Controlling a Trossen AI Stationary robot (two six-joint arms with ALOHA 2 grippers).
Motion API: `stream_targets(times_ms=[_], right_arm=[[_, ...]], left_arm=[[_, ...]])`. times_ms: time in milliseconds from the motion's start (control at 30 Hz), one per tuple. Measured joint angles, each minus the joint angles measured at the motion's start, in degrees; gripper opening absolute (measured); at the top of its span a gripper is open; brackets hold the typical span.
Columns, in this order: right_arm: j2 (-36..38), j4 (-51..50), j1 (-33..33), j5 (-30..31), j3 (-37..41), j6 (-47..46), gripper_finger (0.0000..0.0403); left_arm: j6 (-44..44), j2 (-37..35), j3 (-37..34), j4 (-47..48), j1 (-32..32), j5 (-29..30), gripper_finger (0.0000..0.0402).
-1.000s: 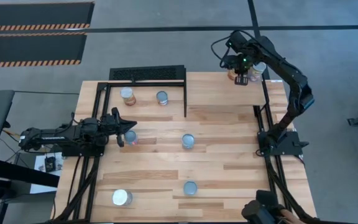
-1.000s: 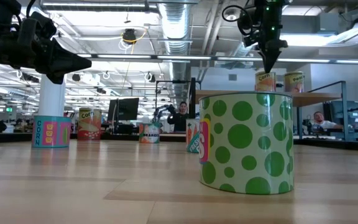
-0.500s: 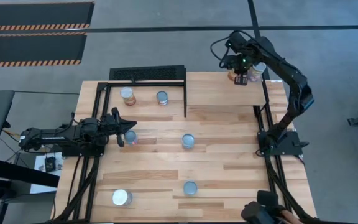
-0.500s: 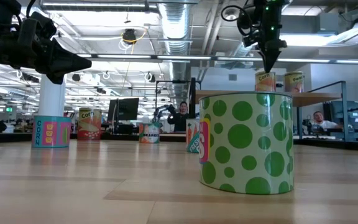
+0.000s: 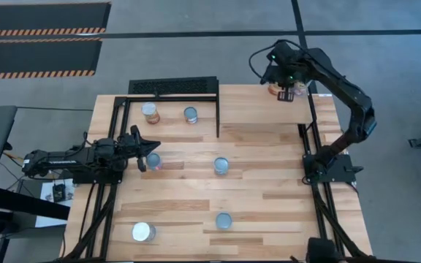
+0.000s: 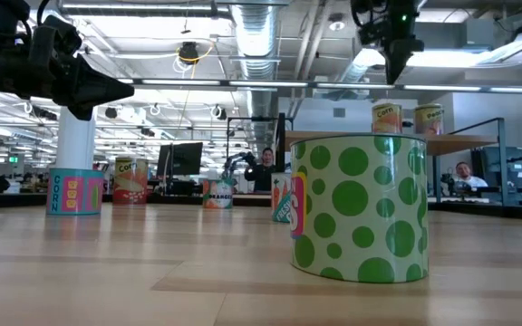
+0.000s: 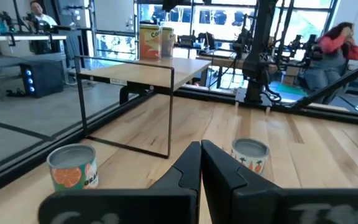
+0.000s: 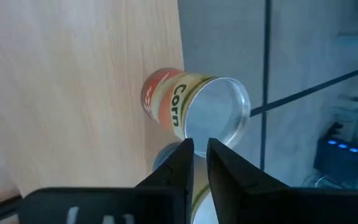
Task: Pick and place cans onto a shelf
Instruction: Put the small canned corn on the shelf
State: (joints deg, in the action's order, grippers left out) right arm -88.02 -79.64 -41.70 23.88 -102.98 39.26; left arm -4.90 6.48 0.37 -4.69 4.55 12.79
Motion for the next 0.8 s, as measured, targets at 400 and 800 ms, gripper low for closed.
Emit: stream_targets(times_ms=[400,800], right_arm=[[8.9,4.7,4.4,-19.9,3.2,-13.7,0.0012],[28.0,45.8,11.8,-32.2,40.6,-20.3,0.0006]], left_arm=[[0.2,0.0,0.0,0.0,0.0,-1.2,0.0],[0.8,3.9,0.0,0.0,0.0,-3.4,0.0]])
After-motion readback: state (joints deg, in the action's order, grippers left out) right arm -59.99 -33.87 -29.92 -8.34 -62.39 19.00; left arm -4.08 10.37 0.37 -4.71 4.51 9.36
